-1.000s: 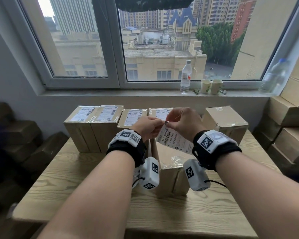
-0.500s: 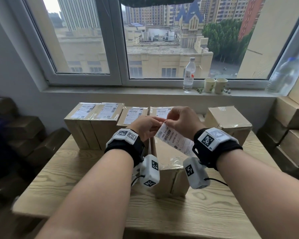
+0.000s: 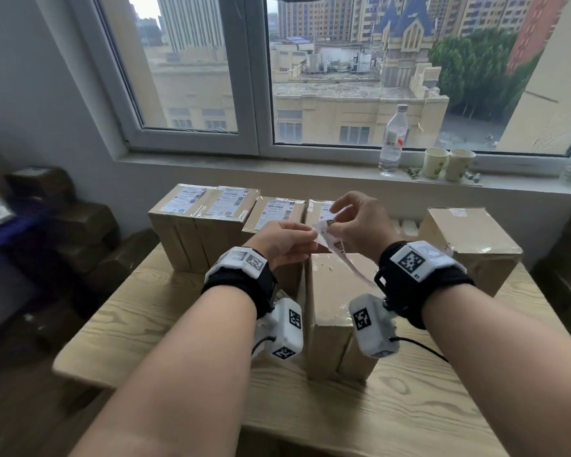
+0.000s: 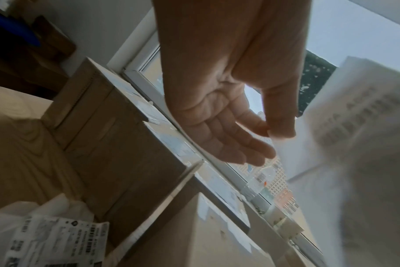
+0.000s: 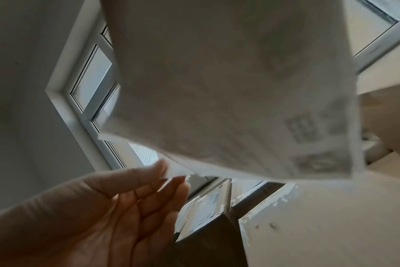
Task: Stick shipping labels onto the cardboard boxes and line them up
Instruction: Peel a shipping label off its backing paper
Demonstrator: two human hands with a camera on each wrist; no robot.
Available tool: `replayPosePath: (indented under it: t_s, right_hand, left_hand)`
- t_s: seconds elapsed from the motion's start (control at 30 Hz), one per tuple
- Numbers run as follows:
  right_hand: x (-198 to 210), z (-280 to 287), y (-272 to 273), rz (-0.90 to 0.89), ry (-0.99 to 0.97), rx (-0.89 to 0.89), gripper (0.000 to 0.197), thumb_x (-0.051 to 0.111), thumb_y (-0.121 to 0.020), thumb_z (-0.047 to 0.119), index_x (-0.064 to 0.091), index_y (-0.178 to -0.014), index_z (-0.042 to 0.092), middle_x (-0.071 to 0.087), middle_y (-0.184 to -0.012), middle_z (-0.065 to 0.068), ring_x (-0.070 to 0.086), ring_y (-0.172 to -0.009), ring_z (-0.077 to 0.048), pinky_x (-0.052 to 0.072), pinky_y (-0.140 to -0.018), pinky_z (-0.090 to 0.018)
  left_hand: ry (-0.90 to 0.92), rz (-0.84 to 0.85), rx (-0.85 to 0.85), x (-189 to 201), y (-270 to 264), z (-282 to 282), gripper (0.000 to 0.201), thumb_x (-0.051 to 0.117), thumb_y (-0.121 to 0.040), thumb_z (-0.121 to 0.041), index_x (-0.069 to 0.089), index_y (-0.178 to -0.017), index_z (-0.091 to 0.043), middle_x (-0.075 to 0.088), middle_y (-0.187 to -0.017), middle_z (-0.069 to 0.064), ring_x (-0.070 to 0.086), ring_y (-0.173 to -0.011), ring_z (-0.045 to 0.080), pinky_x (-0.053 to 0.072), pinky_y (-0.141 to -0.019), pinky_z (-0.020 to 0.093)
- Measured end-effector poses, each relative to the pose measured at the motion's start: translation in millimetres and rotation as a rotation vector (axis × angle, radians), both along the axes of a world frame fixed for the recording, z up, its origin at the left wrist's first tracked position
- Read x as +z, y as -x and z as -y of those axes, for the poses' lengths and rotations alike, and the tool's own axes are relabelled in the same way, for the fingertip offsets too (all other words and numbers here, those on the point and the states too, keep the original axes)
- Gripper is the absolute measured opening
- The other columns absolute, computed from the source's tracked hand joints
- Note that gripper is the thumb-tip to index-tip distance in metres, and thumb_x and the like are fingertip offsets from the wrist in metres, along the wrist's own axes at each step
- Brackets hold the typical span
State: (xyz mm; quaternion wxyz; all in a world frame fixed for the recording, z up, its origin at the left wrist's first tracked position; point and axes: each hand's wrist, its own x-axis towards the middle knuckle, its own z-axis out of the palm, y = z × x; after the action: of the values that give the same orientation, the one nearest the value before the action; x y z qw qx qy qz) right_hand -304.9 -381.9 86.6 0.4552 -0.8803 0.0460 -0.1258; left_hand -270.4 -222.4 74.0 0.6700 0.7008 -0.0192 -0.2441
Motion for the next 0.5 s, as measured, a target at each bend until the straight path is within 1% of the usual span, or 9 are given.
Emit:
replayPosePath:
  t_s: [0.1, 0.17, 0.23, 0.3, 0.37, 0.4, 0.43, 0.47, 0.5]
  right_hand:
    - [-3, -15, -14, -0.008, -0.079, -0.003, 0.029, 0.071, -0.072, 0.002, 0.061, -0.083, 0.027, 0.065, -0.071, 0.004, 0.062, -0.065, -0.016, 0.055, -0.066, -0.034]
    - [-2, -25, -25, -0.026, -0.099, -0.014, 0.03, 0.071, -0.073, 0.0, 0.06, -0.081, 0.027, 0.068, -0.077, 0.0, 0.067, -0.074, -0.02, 0.059, -0.071, -0.04]
    - [-1, -34, -37, -0.048, -0.111, -0.021, 0.027, 0.071, -0.076, 0.0, 0.061, -0.086, 0.024, 0.07, -0.086, -0.004, 0.069, -0.084, -0.022, 0.059, -0.077, -0.042]
    - [-1, -44, -50, -0.059, -0.125, -0.041, 0.025, 0.07, -0.079, 0.001, 0.063, -0.095, 0.018, 0.069, -0.09, -0.005, 0.069, -0.087, -0.021, 0.06, -0.077, -0.039]
    - [-4, -54, -61, -0.064, -0.156, -0.076, 0.026, 0.07, -0.08, -0.001, 0.062, -0.098, 0.016, 0.069, -0.09, -0.005, 0.069, -0.088, -0.021, 0.06, -0.077, -0.038]
    - [-8, -59, -67, -0.067, -0.172, -0.099, 0.027, 0.07, -0.079, -0.002, 0.062, -0.096, 0.017, 0.069, -0.09, -0.005, 0.069, -0.089, -0.022, 0.06, -0.077, -0.039]
    - [-13, -63, -73, -0.073, -0.181, -0.124, 0.027, 0.07, -0.079, -0.002, 0.061, -0.094, 0.019, 0.069, -0.089, -0.005, 0.069, -0.089, -0.022, 0.059, -0.078, -0.04]
    - [-18, -67, -78, -0.082, -0.184, -0.147, 0.027, 0.069, -0.079, -0.001, 0.061, -0.092, 0.02, 0.069, -0.09, -0.004, 0.069, -0.088, -0.022, 0.059, -0.078, -0.041]
    - [-23, -70, -83, -0.092, -0.185, -0.168, 0.026, 0.068, -0.079, -0.001, 0.06, -0.091, 0.021, 0.069, -0.09, -0.004, 0.069, -0.088, -0.021, 0.059, -0.078, -0.041]
  left_hand:
    - [-0.026, -0.022, 0.044, -8, -13, -24, 0.009, 0.067, -0.088, -0.008, 0.064, -0.081, -0.013, 0.071, -0.071, 0.001, 0.067, -0.067, 0.011, 0.054, -0.081, 0.031]
    - [-0.076, -0.045, 0.085, -12, -26, -44, 0.009, 0.067, -0.088, -0.008, 0.064, -0.081, -0.013, 0.071, -0.07, 0.001, 0.066, -0.068, 0.012, 0.055, -0.078, 0.031]
    - [-0.148, -0.08, 0.135, -20, -41, -69, 0.007, 0.066, -0.088, -0.008, 0.065, -0.084, -0.013, 0.069, -0.076, 0.003, 0.065, -0.069, 0.012, 0.055, -0.068, 0.027]
    - [-0.229, -0.131, 0.211, -32, -57, -94, 0.009, 0.063, -0.09, -0.009, 0.064, -0.081, -0.012, 0.065, -0.073, 0.002, 0.063, -0.06, 0.008, 0.053, -0.052, 0.02]
    - [-0.299, -0.194, 0.298, -48, -71, -120, 0.017, 0.059, -0.091, -0.006, 0.06, -0.074, -0.007, 0.062, -0.064, 0.003, 0.06, -0.041, 0.005, 0.049, -0.039, 0.016]
    - [-0.334, -0.215, 0.333, -57, -77, -132, 0.022, 0.057, -0.092, -0.004, 0.057, -0.07, -0.004, 0.06, -0.056, 0.004, 0.056, -0.033, 0.005, 0.046, -0.035, 0.015]
    - [-0.365, -0.232, 0.361, -68, -83, -143, 0.026, 0.053, -0.092, -0.002, 0.054, -0.066, -0.002, 0.058, -0.046, 0.005, 0.054, -0.03, 0.008, 0.044, -0.034, 0.014]
    - [-0.394, -0.245, 0.379, -79, -88, -154, 0.031, 0.05, -0.093, 0.0, 0.051, -0.062, -0.002, 0.054, -0.037, 0.006, 0.053, -0.032, 0.012, 0.044, -0.034, 0.016]
    - [-0.421, -0.265, 0.389, -91, -93, -162, 0.034, 0.048, -0.093, 0.001, 0.049, -0.059, -0.001, 0.051, -0.033, 0.006, 0.052, -0.035, 0.015, 0.044, -0.038, 0.019]
